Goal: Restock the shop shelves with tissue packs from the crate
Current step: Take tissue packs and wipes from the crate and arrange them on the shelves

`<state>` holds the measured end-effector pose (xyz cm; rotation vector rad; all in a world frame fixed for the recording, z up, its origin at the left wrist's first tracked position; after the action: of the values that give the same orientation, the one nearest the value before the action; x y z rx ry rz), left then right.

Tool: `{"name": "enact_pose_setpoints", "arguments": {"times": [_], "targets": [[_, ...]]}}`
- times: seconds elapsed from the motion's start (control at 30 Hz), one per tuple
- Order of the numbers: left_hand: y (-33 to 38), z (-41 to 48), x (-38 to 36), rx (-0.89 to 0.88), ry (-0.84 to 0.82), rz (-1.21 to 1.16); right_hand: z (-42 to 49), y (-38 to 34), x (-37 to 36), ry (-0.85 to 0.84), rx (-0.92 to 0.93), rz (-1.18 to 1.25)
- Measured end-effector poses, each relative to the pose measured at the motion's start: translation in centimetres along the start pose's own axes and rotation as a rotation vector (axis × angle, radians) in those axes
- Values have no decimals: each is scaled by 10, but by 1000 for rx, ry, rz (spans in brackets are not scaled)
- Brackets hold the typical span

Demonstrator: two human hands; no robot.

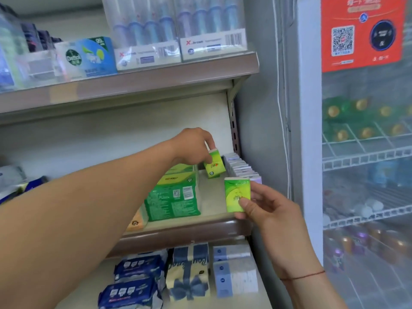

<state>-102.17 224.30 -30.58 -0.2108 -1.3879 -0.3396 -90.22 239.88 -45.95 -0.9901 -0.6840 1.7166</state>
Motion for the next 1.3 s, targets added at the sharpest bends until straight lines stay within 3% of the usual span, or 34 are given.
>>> {"name": "enact_pose_setpoints", "arguments": {"times": [0.53, 1.17, 1.3], "targets": [[-39, 156, -77, 89, -281, 462, 43, 34, 20, 71, -45, -19], [-44, 183, -88, 59, -294, 578, 50, 40, 25, 69, -62, -9], [-35, 159, -60, 35, -187, 530, 43, 32, 21, 33, -53, -30]]}}
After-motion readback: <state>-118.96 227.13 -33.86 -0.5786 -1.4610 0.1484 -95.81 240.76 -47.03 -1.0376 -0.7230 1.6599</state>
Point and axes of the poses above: each hand's wrist, its own z-axis towards the middle knuckle, its own x-axis out of the back of the hand, y = z × x, the point moved 5 cm from there along z, towards the middle knuckle, and after that the axes turned 10 degrees about -y, right-handed, at the moved point
